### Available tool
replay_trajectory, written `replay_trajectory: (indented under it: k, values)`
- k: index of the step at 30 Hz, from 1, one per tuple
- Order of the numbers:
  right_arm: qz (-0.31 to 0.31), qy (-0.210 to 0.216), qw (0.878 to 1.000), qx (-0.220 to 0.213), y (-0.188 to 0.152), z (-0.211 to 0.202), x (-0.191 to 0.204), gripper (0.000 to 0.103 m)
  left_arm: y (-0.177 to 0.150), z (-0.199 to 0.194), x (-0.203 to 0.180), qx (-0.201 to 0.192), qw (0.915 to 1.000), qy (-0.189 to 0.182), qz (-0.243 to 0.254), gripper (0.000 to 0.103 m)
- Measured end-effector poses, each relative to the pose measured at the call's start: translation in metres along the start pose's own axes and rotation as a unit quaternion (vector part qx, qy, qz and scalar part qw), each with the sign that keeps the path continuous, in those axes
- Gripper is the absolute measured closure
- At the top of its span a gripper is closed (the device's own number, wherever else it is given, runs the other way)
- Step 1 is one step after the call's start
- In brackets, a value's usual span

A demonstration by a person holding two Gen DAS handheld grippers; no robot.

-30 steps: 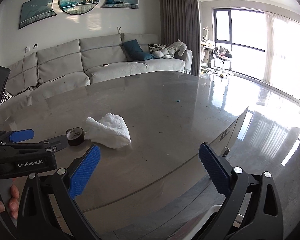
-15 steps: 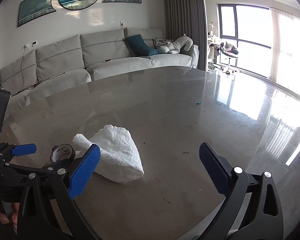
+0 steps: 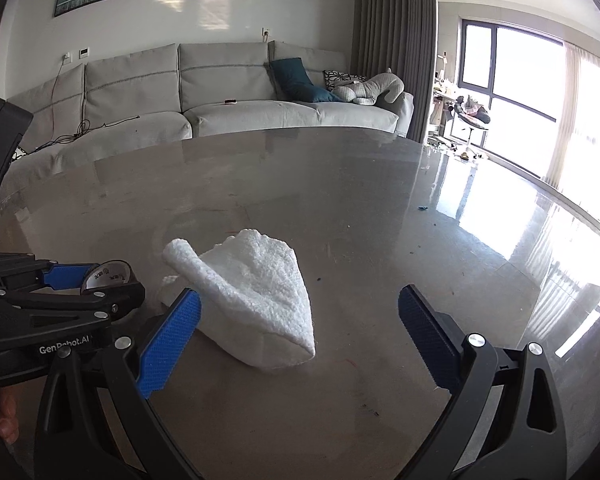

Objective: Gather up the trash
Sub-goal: 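Grasp the black tape roll with the left tool while the right tool grasps the white cloth, then carry the tape roll and white cloth with both tools over the bin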

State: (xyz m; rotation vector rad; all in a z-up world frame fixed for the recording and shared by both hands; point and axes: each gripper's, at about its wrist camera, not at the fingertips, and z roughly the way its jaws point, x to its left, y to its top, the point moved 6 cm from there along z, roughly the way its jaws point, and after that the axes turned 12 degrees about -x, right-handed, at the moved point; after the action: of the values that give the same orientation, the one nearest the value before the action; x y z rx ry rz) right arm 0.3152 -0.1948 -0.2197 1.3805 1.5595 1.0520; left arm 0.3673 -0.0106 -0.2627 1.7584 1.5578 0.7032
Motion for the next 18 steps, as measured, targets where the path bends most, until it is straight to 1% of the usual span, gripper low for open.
replay_trajectory:
  k: [2,5,12,13,14,15,16,18]
  values:
    - [0.006,0.005,1.000,0.002,-0.001,0.000,-0.001,0.005,0.005,-0.011,0.003,-0.018,0.9998,0.000,-0.007,0.055]
    - [0.009,0.007,1.000,0.007,0.001,0.005,0.001,0.005,0.007,-0.020,0.002,-0.035,0.9992,0.015,0.007,0.055]
    - [0.010,0.021,0.999,0.041,-0.001,0.015,0.000,0.005,0.007,-0.017,0.000,-0.034,0.9990,0.025,0.016,0.055]
    - [0.007,0.024,0.999,0.046,0.000,0.017,0.001,0.008,0.008,-0.016,0.001,-0.035,0.9989,0.026,0.018,0.055]
    - [0.004,0.027,0.998,0.051,-0.001,0.019,0.003,0.016,0.008,-0.016,0.001,-0.035,0.9989,0.026,0.019,0.055]
    - [0.001,0.035,0.997,0.063,-0.004,0.022,0.006,0.057,0.008,-0.016,0.001,-0.034,0.9989,0.025,0.019,0.054]
    - [0.005,0.052,0.995,0.085,-0.010,0.028,0.009,0.092,0.008,-0.015,0.001,-0.034,0.9989,0.024,0.019,0.054]
    - [0.005,0.064,0.994,0.090,-0.014,0.029,0.013,0.094,0.009,-0.015,0.002,-0.033,0.9990,0.025,0.019,0.054]
